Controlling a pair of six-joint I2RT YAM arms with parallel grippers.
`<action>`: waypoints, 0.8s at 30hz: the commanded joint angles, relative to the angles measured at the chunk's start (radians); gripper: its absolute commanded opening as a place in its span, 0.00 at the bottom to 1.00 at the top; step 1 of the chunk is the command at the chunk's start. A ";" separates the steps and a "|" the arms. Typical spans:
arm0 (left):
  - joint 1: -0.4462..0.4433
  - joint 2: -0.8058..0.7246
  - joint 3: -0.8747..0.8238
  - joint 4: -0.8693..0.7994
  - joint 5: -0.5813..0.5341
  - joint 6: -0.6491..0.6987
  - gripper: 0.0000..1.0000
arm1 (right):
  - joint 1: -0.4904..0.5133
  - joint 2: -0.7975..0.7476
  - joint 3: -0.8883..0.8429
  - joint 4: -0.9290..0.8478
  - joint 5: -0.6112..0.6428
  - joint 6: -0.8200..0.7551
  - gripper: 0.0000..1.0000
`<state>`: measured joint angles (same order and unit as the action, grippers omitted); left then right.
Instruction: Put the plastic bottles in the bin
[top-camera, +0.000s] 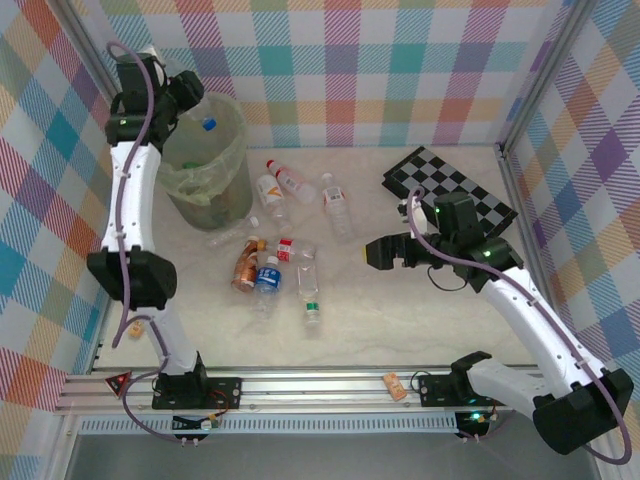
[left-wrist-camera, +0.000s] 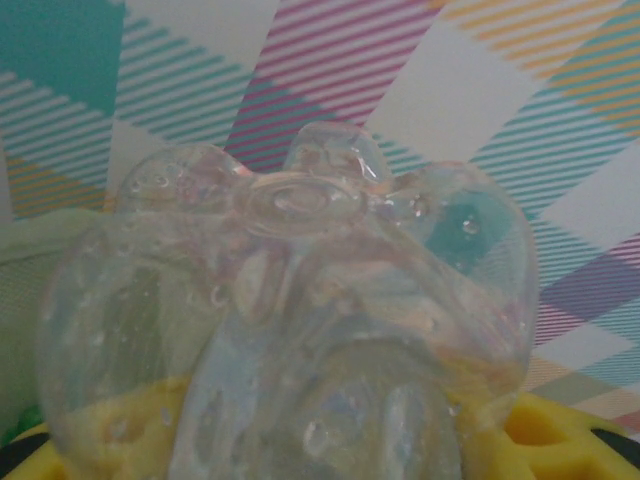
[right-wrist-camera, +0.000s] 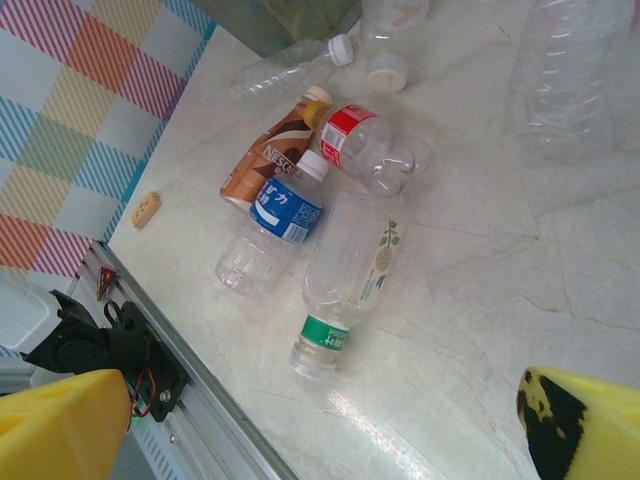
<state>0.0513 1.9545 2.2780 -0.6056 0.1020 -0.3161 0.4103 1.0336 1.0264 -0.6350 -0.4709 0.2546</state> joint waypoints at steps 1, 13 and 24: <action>0.009 0.070 0.089 -0.101 -0.010 0.055 0.00 | -0.005 -0.033 -0.009 -0.041 0.025 0.007 0.99; -0.008 0.182 -0.041 -0.109 0.014 0.134 0.00 | -0.005 -0.017 -0.020 -0.034 0.039 0.009 0.99; -0.015 0.172 -0.122 -0.103 0.028 0.164 0.50 | -0.005 -0.029 -0.052 -0.038 0.078 0.021 0.99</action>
<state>0.0422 2.1506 2.1765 -0.7055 0.1146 -0.1795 0.4103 1.0134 0.9836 -0.6601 -0.4065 0.2687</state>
